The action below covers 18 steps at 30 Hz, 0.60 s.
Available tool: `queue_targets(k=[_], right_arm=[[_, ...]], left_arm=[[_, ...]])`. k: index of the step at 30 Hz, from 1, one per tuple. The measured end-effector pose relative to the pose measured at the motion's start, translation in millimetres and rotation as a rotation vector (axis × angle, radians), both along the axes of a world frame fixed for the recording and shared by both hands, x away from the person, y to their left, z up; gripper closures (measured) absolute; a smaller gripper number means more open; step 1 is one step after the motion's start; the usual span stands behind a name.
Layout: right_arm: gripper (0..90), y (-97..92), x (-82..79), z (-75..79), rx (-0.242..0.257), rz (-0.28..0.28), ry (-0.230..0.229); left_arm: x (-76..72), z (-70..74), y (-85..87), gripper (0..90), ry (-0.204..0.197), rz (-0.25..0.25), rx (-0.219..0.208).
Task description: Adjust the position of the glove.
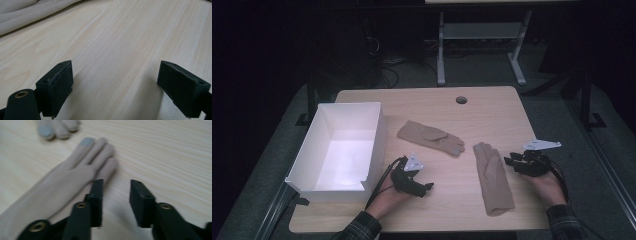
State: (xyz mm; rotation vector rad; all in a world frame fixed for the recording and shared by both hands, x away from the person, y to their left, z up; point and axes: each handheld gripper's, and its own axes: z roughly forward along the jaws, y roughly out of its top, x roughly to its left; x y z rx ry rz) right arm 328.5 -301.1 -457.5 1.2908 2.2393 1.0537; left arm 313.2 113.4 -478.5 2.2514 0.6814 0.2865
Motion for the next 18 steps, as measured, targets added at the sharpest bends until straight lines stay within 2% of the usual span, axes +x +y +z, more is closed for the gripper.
queue_targets(k=[1,4,8,10,18], right_arm=[[51.7,-6.2,4.0,-4.1,0.016,-0.028,0.004],[39.7,-11.4,11.5,-12.0,0.01,-0.084,0.012],[27.7,-11.1,17.9,-19.8,0.0,-0.123,0.018],[21.3,-9.6,20.4,-24.3,-0.023,-0.147,0.01],[18.1,-8.0,21.8,-25.5,-0.043,-0.162,0.014]], left_arm=[[0.0,0.0,-0.1,12.5,0.001,0.0,-0.001],[0.0,0.0,-0.2,12.5,0.001,0.0,-0.001],[-0.1,0.0,-0.2,12.5,0.001,0.001,0.0],[-0.1,-0.1,-0.2,12.5,0.003,0.001,-0.002],[0.1,0.2,-0.3,12.4,0.006,-0.003,0.001]])
